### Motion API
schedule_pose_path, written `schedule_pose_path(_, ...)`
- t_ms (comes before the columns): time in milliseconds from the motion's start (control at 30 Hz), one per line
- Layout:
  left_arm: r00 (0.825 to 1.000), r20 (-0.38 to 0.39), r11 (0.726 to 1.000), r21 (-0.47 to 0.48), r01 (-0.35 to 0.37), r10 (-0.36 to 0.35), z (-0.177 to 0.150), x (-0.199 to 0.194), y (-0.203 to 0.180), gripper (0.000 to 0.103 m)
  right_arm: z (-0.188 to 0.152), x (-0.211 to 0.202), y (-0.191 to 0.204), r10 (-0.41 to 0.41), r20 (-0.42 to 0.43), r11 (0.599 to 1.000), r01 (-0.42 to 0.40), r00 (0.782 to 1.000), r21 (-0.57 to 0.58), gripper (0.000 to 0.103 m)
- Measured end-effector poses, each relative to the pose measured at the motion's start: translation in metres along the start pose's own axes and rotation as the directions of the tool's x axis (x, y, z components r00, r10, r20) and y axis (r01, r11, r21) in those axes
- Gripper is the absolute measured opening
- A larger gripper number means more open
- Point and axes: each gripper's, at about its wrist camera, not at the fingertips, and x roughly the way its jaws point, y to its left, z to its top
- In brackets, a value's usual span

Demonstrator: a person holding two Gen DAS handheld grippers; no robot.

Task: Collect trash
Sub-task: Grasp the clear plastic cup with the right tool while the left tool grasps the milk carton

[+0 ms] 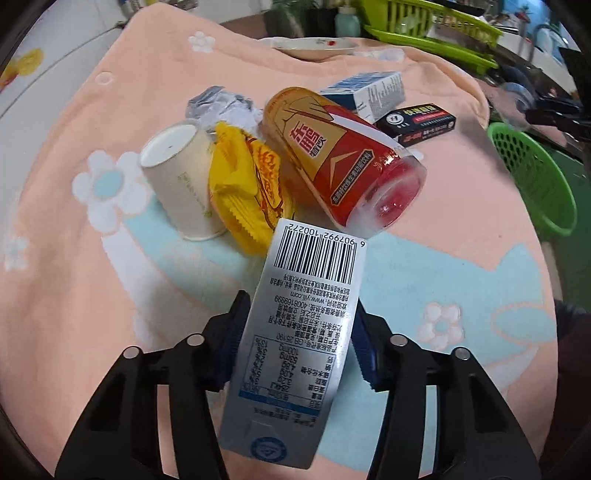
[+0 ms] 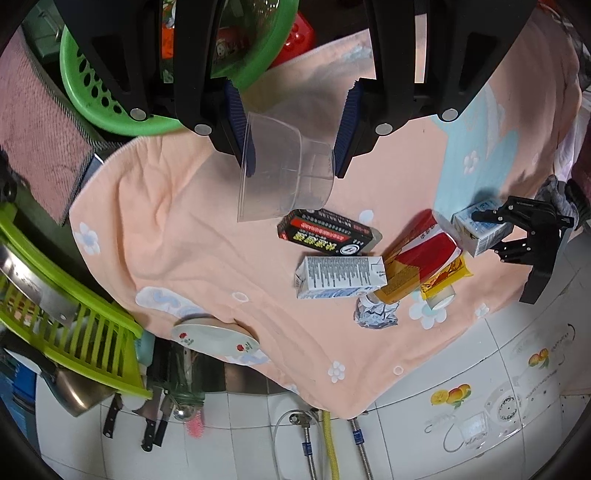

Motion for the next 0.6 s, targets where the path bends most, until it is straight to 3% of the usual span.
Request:
schedule_pose_path(333,0.996,0.044,0.991,-0.114,-0.070,0.076,-0.011,-0.036,-0.045,0.046,-0.038,-0.020,-0.017,0.005,-0.021,0.999,-0.004,1.000,0.039,0.042)
schedule_pose_path(600,0.994,0.106,0.982,-0.190,0.009,0.011,-0.016,-0.060,-0.097,0.046,-0.072,-0.036,-0.042,-0.028,-0.048,0.997,0.031,0.998,0.070,0.042)
